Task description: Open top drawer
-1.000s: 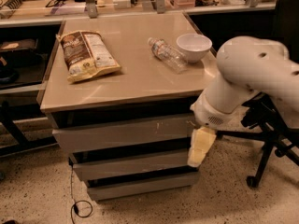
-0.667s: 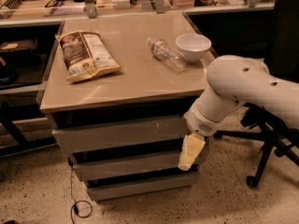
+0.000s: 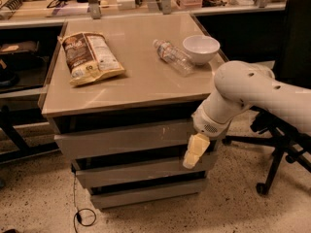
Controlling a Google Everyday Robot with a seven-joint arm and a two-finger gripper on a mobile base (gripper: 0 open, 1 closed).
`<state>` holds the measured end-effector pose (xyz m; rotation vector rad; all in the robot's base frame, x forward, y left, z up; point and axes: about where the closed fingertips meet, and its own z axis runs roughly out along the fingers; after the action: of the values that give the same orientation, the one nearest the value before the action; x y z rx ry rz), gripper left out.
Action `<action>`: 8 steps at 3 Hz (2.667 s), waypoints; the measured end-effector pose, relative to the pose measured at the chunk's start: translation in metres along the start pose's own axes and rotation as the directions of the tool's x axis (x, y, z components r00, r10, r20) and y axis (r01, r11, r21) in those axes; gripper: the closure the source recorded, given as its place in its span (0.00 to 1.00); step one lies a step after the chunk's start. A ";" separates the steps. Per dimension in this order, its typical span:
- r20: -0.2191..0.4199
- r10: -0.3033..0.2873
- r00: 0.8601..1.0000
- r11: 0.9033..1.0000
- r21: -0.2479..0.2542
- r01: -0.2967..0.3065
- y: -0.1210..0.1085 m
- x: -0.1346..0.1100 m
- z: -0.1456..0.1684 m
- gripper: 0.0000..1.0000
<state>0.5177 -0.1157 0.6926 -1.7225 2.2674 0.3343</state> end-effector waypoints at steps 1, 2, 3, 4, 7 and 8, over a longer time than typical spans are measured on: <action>-0.003 0.007 1.000 0.999 0.036 -0.006 -0.014 0.005 -0.007 0.00; -0.005 0.026 1.000 0.998 0.048 -0.026 -0.027 0.013 0.007 0.00; -0.006 0.026 1.000 0.998 0.057 -0.026 -0.035 0.015 0.008 0.00; -0.008 0.031 0.999 0.999 0.045 -0.030 -0.034 0.017 0.013 0.00; -0.015 0.046 0.999 0.999 -0.009 -0.047 -0.025 0.021 0.032 0.19; -0.015 0.046 0.999 0.999 -0.009 -0.046 -0.025 0.021 0.032 0.42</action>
Offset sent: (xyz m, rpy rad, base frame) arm 0.0138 -0.0215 -0.0058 -0.0201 -0.0298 -0.0548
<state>0.5388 -0.1308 0.6550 -1.6845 2.3228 0.3442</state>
